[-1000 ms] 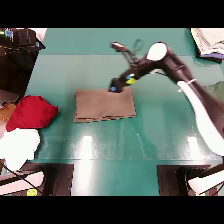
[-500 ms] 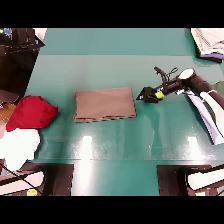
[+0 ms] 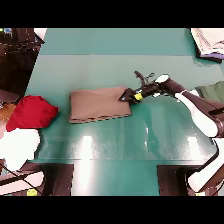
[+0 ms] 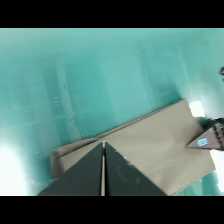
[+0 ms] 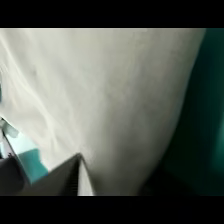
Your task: Fold the shirts.
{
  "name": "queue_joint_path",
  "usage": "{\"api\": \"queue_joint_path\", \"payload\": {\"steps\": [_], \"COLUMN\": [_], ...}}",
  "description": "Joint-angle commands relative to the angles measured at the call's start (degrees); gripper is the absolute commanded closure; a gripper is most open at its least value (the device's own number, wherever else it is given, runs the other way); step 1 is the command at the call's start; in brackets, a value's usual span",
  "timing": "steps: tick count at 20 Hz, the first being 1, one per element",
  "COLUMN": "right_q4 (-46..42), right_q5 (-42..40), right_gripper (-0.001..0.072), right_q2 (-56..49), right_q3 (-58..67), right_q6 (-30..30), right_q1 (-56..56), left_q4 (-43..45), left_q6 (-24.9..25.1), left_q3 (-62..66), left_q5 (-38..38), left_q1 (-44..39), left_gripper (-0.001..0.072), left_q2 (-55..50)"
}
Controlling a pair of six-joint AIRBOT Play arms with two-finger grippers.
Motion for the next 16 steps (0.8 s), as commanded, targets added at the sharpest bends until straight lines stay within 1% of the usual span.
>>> {"api": "queue_joint_path", "payload": {"steps": [1, 2, 4, 6, 8, 9, 12, 13, 16], "right_q4": [2.1, 2.0, 1.6, 0.7, -3.9, -7.5, -16.5, -18.1, -19.0], "right_q5": [0.8, 1.6, 3.6, 5.0, 6.2, 6.4, 6.6, 6.7, 5.6], "right_gripper": [0.0676, 0.0694, 0.0696, 0.0697, 0.0697, 0.0697, 0.0697, 0.0697, 0.0697], "right_q2": [-1.3, -1.2, -0.4, 3.1, 8.9, 12.3, 20.7, 22.6, 25.9], "right_q3": [4.8, 5.9, 7.5, 7.6, 7.6, 7.6, 7.6, 7.6, 7.6], "right_q6": [-1.9, -2.6, -2.4, -0.3, 1.6, 3.2, 5.4, 5.8, 5.8], "right_q1": [3.3, 3.3, 2.2, -1.1, -6.0, -9.3, -20.3, -24.2, -36.3], "left_q4": [0.0, -0.5, -2.3, -5.4, -7.3, -7.2, -7.1, -7.0, -7.0], "left_q6": [0.0, 0.0, 0.0, 0.0, 0.0, 0.0, 0.0, 0.0, 0.0], "left_q3": [0.0, 0.0, 0.0, 0.0, -0.6, -1.1, -3.9, -5.1, -8.0], "left_q5": [-0.4, -0.5, -0.9, -1.8, -2.1, -1.9, 1.5, 3.3, 10.0], "left_q1": [0.0, 0.0, 0.0, 0.0, -0.1, -0.7, -5.8, -8.0, -14.0], "left_gripper": [0.0676, 0.0676, 0.0677, 0.0677, 0.0677, 0.0677, 0.0677, 0.0677, 0.0677], "left_q2": [0.0, 0.0, 0.0, -0.4, -0.5, -0.5, -0.5, -0.5, -0.5]}}
